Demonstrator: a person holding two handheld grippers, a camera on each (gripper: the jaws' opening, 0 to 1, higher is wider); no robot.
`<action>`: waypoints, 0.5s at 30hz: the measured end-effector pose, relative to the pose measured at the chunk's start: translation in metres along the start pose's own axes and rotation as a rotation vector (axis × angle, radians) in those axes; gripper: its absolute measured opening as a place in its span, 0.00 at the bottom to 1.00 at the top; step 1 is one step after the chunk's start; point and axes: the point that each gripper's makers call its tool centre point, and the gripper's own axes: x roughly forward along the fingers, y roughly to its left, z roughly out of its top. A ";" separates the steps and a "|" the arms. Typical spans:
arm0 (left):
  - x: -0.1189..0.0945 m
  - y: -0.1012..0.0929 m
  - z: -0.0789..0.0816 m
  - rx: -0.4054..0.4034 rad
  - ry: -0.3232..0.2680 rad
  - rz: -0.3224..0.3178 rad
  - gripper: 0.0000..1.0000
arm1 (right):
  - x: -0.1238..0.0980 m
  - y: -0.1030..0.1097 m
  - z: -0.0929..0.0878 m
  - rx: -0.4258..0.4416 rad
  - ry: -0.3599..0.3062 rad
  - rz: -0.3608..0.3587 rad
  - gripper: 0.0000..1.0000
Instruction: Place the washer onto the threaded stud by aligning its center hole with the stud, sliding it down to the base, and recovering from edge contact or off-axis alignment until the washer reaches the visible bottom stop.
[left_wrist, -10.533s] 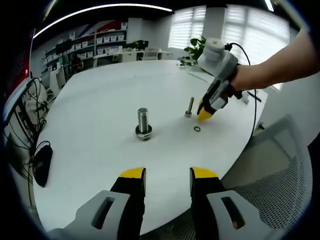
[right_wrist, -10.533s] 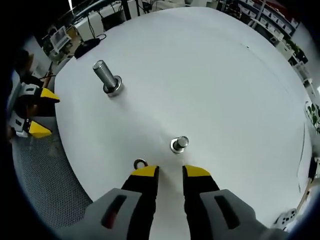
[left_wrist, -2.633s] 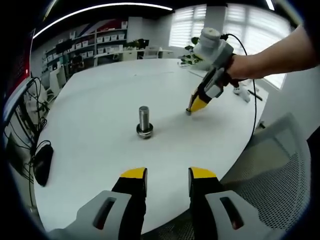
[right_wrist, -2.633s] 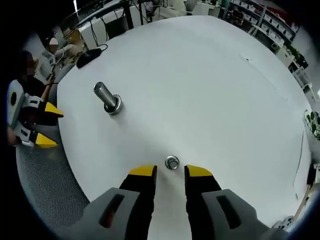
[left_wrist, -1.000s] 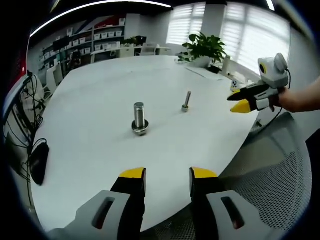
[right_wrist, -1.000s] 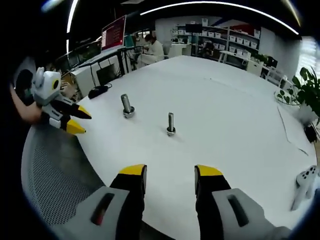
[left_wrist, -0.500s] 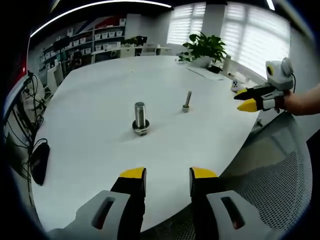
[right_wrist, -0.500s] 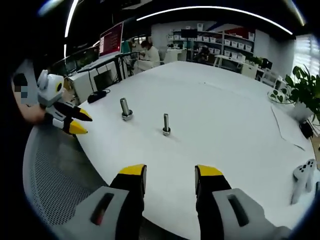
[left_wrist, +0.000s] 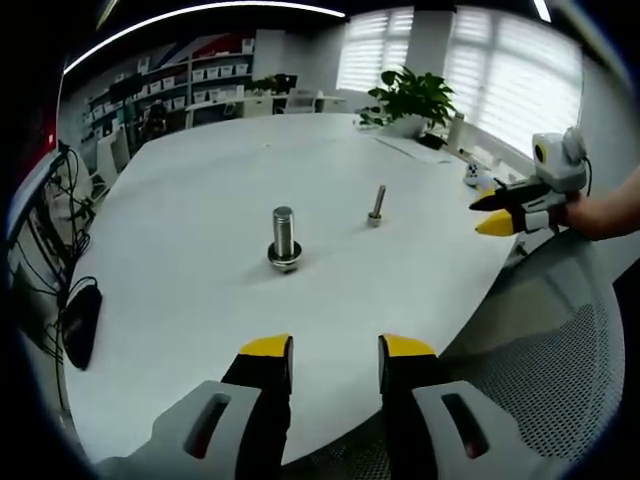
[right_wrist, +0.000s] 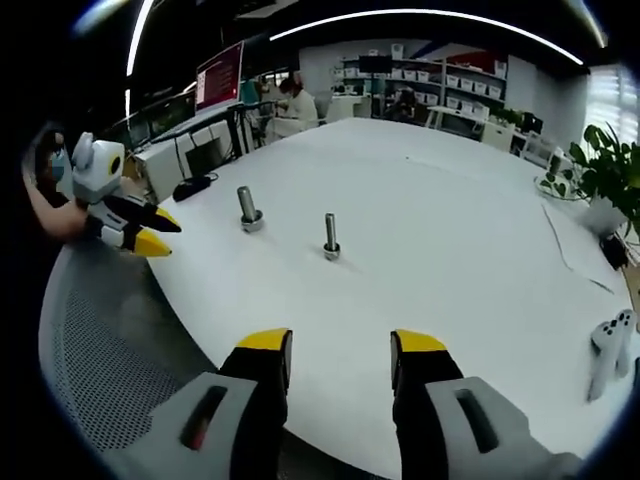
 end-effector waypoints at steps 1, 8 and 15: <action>0.000 0.000 0.000 0.001 0.000 0.000 0.32 | 0.000 0.001 0.000 -0.002 0.002 0.001 0.42; 0.000 -0.001 0.000 0.004 0.000 0.003 0.32 | 0.000 0.004 -0.003 -0.037 0.012 0.010 0.42; 0.001 -0.003 -0.001 0.010 0.009 -0.005 0.31 | 0.001 -0.001 -0.006 -0.016 0.018 -0.001 0.42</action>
